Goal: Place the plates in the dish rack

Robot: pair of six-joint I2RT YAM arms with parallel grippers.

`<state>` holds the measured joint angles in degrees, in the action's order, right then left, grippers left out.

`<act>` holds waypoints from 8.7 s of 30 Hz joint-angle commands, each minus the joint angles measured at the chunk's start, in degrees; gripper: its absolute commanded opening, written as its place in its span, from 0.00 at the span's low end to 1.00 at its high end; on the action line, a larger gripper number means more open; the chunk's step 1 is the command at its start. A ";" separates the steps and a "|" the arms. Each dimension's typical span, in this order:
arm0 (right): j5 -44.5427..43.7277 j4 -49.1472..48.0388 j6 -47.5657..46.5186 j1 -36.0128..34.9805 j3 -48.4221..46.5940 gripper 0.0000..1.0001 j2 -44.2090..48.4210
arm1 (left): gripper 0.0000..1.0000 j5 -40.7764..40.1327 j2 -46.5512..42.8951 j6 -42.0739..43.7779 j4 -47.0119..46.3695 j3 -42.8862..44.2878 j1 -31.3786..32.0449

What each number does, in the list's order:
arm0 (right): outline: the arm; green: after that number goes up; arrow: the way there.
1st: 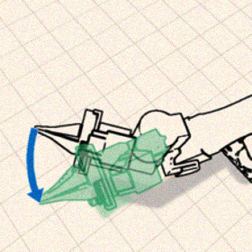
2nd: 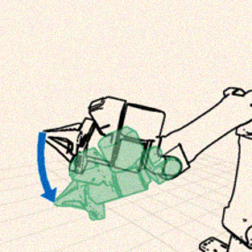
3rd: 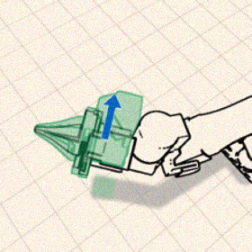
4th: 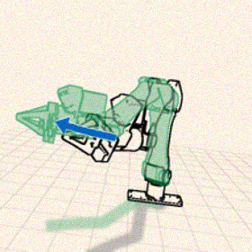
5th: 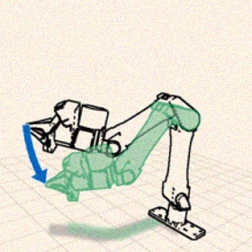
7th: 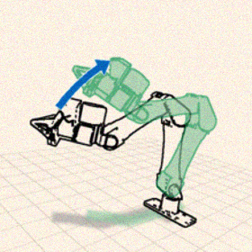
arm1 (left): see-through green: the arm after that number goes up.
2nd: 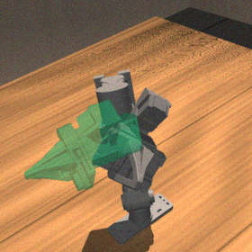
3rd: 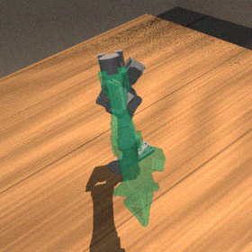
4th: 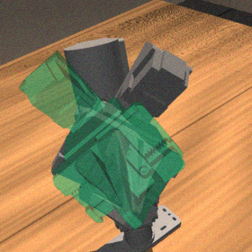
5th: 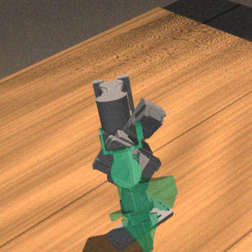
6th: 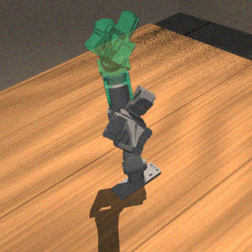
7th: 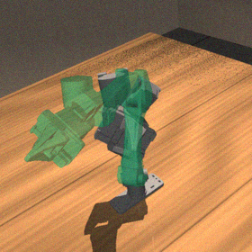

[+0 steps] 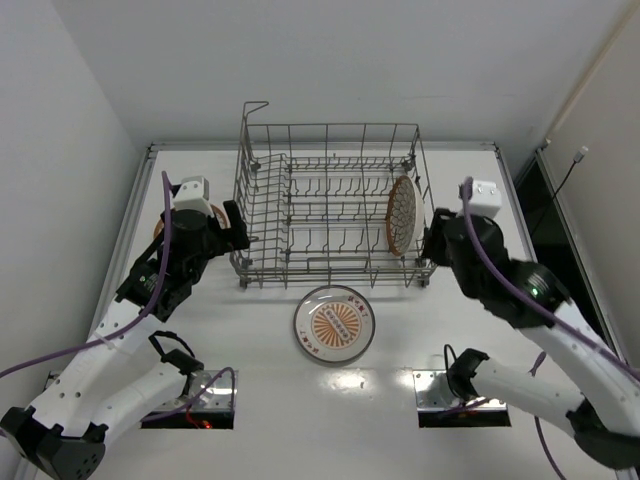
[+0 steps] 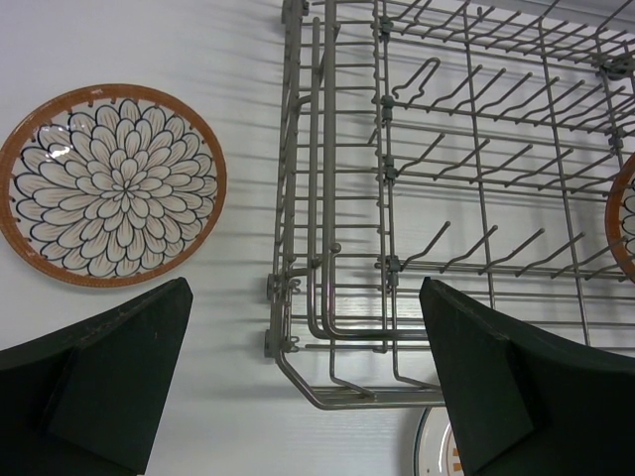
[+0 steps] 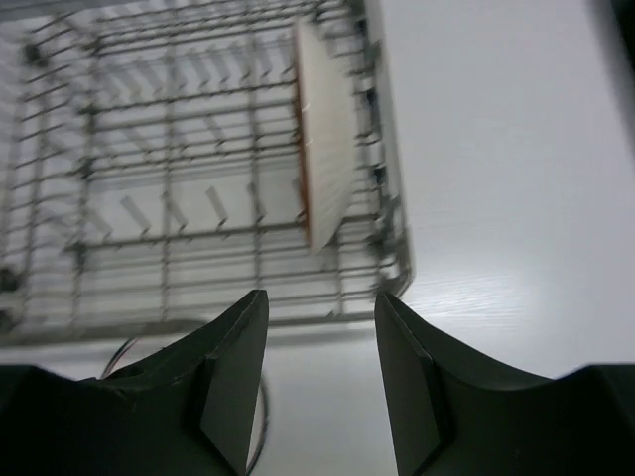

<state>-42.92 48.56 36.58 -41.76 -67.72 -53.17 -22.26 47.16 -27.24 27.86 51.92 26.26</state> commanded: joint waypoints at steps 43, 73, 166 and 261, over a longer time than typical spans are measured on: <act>38.43 -59.62 41.21 -6.32 69.22 0.47 2.66 | 1.00 -1.21 -0.75 0.00 -0.17 2.40 0.46; 17.79 12.57 31.19 -11.86 28.66 0.00 34.97 | 1.00 -1.21 -0.75 0.00 -0.17 2.40 0.46; -27.57 -4.70 -5.56 -1.92 -16.04 0.00 -42.36 | 1.00 -0.68 0.30 0.00 -0.17 2.40 0.46; 18.66 -6.81 -4.50 -5.26 -3.56 0.66 -3.26 | 0.00 19.80 53.84 3.87 2.20 14.96 -30.22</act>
<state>-24.84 43.70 30.70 -46.65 -71.90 -57.25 -5.98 103.61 -21.45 27.88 68.36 -3.49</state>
